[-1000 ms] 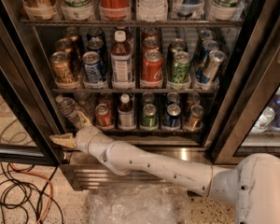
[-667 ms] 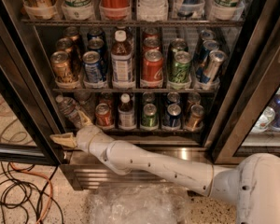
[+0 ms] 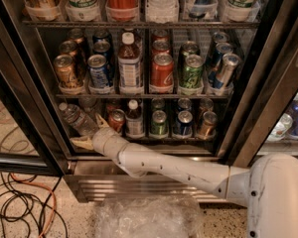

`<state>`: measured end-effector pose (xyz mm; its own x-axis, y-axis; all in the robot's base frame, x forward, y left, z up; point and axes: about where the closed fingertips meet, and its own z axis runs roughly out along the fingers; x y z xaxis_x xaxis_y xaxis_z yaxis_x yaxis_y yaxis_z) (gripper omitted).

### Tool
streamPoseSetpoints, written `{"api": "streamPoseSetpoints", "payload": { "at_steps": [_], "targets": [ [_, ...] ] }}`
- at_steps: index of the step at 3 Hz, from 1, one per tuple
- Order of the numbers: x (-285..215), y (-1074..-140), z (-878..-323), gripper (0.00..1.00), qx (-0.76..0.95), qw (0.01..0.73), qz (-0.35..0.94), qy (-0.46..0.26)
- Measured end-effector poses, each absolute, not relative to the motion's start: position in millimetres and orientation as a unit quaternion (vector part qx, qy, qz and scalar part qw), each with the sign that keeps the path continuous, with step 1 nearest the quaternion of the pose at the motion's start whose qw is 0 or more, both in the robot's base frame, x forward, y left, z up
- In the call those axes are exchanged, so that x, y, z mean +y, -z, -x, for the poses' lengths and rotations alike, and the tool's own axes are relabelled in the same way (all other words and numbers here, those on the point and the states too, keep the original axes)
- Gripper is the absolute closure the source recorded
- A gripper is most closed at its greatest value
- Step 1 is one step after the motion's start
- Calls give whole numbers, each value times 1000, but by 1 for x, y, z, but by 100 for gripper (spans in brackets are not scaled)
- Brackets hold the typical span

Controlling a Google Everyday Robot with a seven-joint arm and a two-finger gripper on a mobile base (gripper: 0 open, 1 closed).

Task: Pick water bottle from bottom shelf of fridge

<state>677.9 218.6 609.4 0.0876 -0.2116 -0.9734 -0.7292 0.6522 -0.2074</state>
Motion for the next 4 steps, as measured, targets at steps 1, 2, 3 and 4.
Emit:
{"api": "streamPoseSetpoints", "payload": {
  "at_steps": [1,2,3,4],
  "targets": [
    [219,-609,-678,14,645,641,365,-202],
    [240,-613,-679,18,635,646,362,-219],
    [258,-621,-684,18,623,656,360,-230],
    [266,-624,-683,22,619,658,360,-234]
  ]
}}
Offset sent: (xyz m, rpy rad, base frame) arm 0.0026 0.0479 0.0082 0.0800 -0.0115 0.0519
